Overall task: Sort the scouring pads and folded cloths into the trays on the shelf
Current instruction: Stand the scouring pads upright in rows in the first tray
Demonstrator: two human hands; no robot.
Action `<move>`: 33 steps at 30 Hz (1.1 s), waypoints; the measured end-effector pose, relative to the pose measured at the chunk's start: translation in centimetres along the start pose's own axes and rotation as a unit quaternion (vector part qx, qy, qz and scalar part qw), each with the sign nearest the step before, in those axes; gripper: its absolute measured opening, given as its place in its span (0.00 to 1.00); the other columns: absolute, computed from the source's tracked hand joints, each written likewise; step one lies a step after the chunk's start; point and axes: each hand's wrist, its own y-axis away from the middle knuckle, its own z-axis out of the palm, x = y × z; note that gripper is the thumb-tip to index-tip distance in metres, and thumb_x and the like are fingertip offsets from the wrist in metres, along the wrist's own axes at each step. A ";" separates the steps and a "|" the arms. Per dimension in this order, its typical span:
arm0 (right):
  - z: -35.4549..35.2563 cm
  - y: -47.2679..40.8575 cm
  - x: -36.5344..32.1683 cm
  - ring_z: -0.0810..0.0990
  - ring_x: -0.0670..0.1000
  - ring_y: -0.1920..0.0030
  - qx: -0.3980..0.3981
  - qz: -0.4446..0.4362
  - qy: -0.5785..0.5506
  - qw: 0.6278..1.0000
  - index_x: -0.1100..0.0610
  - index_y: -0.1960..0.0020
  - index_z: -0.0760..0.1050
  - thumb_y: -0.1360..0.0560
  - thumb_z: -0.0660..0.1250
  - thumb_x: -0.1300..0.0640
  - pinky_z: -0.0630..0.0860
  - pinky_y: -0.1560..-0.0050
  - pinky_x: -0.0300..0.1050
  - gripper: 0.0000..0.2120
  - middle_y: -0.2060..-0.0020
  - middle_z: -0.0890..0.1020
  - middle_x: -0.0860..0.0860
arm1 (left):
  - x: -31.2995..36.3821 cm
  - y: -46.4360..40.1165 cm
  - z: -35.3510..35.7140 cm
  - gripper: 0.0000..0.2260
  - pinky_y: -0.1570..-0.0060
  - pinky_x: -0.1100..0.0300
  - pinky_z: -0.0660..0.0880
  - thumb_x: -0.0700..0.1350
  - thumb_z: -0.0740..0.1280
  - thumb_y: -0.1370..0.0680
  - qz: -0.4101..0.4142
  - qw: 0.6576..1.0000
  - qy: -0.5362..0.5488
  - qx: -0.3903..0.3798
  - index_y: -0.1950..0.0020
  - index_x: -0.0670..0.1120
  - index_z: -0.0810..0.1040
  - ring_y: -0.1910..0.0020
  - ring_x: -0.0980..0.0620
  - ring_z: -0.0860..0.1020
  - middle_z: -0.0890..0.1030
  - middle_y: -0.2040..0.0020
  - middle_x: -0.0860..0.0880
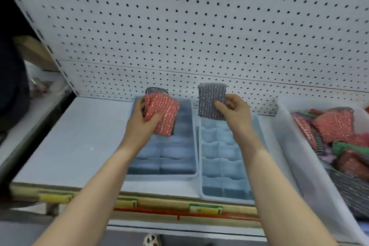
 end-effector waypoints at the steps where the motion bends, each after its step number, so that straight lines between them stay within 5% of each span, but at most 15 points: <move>1: 1.4 -0.1 0.1 0.83 0.53 0.59 -0.003 0.004 0.001 1.000 0.56 0.47 0.77 0.26 0.72 0.61 0.81 0.56 0.47 0.09 0.58 0.83 0.55 | -0.3 -0.2 -1.2 0.24 0.40 0.45 0.76 0.54 0.70 0.29 -0.001 1.000 0.003 0.017 0.35 0.59 0.68 0.44 0.52 0.79 0.77 0.44 0.58; 5: 6.4 -0.8 0.3 0.81 0.52 0.59 -0.040 -0.012 0.027 0.999 0.57 0.46 0.76 0.25 0.71 0.61 0.80 0.54 0.48 0.09 0.58 0.83 0.55 | -1.9 -1.2 -5.2 0.25 0.38 0.46 0.75 0.49 0.69 0.23 -0.001 0.997 0.014 0.075 0.28 0.52 0.64 0.42 0.52 0.78 0.76 0.43 0.57; 9: 11.3 -2.3 0.3 0.78 0.40 0.58 -0.083 -0.081 0.083 0.990 0.58 0.45 0.76 0.24 0.70 0.62 0.74 0.55 0.30 0.09 0.58 0.80 0.46 | -3.2 -1.7 -7.8 0.23 0.38 0.49 0.75 0.48 0.68 0.22 -0.017 0.992 0.023 0.123 0.29 0.52 0.64 0.42 0.53 0.78 0.77 0.42 0.54; 11: 13.8 -3.0 0.7 0.76 0.35 0.59 -0.097 -0.126 0.121 0.980 0.58 0.45 0.78 0.26 0.70 0.64 0.74 0.53 0.32 0.10 0.58 0.80 0.45 | -3.9 -2.0 -8.7 0.23 0.38 0.50 0.75 0.48 0.68 0.21 -0.025 0.989 0.023 0.142 0.29 0.52 0.64 0.43 0.54 0.78 0.77 0.42 0.55; 15: 18.1 -3.9 2.1 0.81 0.47 0.56 -0.142 -0.181 0.226 0.946 0.55 0.46 0.80 0.27 0.70 0.63 0.77 0.48 0.45 0.11 0.54 0.84 0.48 | -5.2 -3.1 -10.1 0.24 0.38 0.49 0.75 0.48 0.68 0.22 -0.051 0.986 0.020 0.159 0.28 0.50 0.64 0.43 0.52 0.78 0.77 0.41 0.51; 19: 20.6 -5.5 3.3 0.78 0.60 0.50 -0.137 -0.220 0.427 0.866 0.56 0.47 0.81 0.26 0.68 0.62 0.74 0.53 0.51 0.08 0.54 0.84 0.57 | -6.5 -5.1 -11.2 0.25 0.39 0.50 0.76 0.49 0.69 0.22 -0.067 0.989 0.015 0.131 0.28 0.51 0.65 0.44 0.52 0.79 0.77 0.41 0.52; 23: 21.5 -6.1 2.7 0.73 0.60 0.48 -0.099 -0.227 0.528 0.812 0.59 0.50 0.81 0.27 0.61 0.69 0.63 0.61 0.47 0.13 0.57 0.81 0.58 | -7.1 -7.2 -12.1 0.25 0.40 0.54 0.75 0.49 0.68 0.22 -0.065 0.993 0.008 0.095 0.27 0.52 0.65 0.43 0.56 0.78 0.77 0.40 0.52; 29: 23.1 -5.7 2.3 0.74 0.59 0.44 -0.126 -0.244 0.634 0.723 0.60 0.48 0.80 0.32 0.66 0.74 0.65 0.62 0.45 0.16 0.54 0.80 0.57 | -6.9 -9.0 -12.3 0.25 0.40 0.55 0.75 0.49 0.69 0.22 -0.061 0.997 0.012 0.042 0.27 0.54 0.65 0.42 0.55 0.78 0.77 0.38 0.52; 31: 23.6 -5.3 3.0 0.78 0.59 0.56 -0.122 -0.262 0.627 0.723 0.61 0.61 0.81 0.47 0.76 0.74 0.62 0.72 0.41 0.17 0.65 0.79 0.56 | -6.6 -9.3 -12.2 0.25 0.39 0.53 0.75 0.50 0.69 0.23 -0.051 0.998 0.010 0.024 0.27 0.54 0.66 0.41 0.54 0.78 0.77 0.37 0.52; 33: 23.4 -5.5 4.3 0.79 0.59 0.60 -0.095 -0.282 0.571 0.765 0.60 0.61 0.82 0.50 0.78 0.73 0.62 0.73 0.40 0.20 0.66 0.80 0.55 | -6.3 -9.4 -12.2 0.28 0.38 0.53 0.75 0.54 0.70 0.25 -0.045 0.999 0.015 0.009 0.27 0.55 0.66 0.40 0.55 0.78 0.77 0.36 0.53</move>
